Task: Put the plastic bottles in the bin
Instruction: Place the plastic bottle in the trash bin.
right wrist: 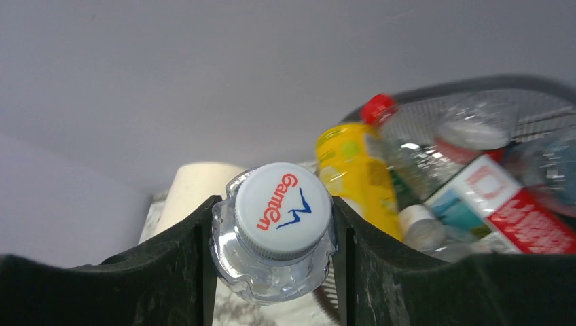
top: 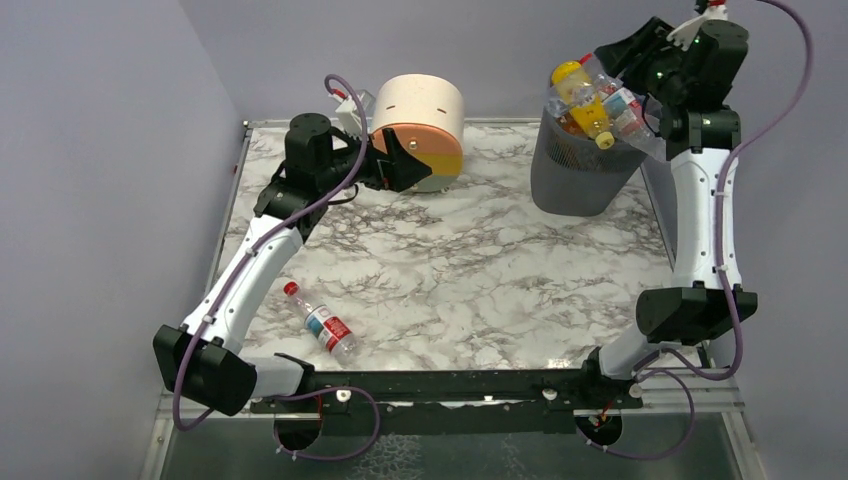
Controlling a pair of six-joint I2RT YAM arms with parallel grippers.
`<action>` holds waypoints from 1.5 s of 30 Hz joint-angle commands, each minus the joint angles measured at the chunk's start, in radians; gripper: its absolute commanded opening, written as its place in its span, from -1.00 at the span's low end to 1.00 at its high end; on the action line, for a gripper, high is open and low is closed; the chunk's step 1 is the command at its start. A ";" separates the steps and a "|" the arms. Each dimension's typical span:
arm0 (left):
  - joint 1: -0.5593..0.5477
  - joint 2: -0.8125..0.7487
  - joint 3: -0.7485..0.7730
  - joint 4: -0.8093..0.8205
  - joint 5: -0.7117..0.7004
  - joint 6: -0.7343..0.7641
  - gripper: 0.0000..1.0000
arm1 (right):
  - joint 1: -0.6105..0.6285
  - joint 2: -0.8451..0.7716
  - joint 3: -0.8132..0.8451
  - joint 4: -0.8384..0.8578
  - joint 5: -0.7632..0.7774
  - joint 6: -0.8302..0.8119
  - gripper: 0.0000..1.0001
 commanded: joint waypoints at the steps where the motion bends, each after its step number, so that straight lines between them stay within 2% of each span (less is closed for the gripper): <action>1: 0.016 -0.022 -0.058 0.018 0.063 -0.014 0.98 | -0.052 -0.028 0.011 0.126 0.229 0.042 -0.46; 7: 0.028 -0.031 -0.094 0.025 0.094 -0.006 0.98 | -0.079 -0.041 -0.077 0.306 0.420 0.087 -0.50; 11: 0.041 -0.024 -0.100 0.026 0.115 0.002 0.98 | -0.080 0.022 -0.054 0.317 0.500 0.096 -0.54; 20: 0.060 -0.005 -0.124 0.037 0.142 0.015 0.98 | -0.083 0.073 -0.115 0.451 0.640 0.082 -0.62; 30: 0.064 0.016 -0.134 0.060 0.158 0.012 0.98 | -0.083 0.147 -0.068 0.492 0.693 0.029 -0.51; 38: 0.065 0.024 -0.142 0.074 0.164 0.008 0.98 | -0.080 0.229 0.027 0.384 0.666 -0.023 -0.49; 45: 0.065 0.033 -0.139 0.081 0.169 0.004 0.98 | -0.065 0.245 -0.002 0.353 0.660 -0.058 -0.48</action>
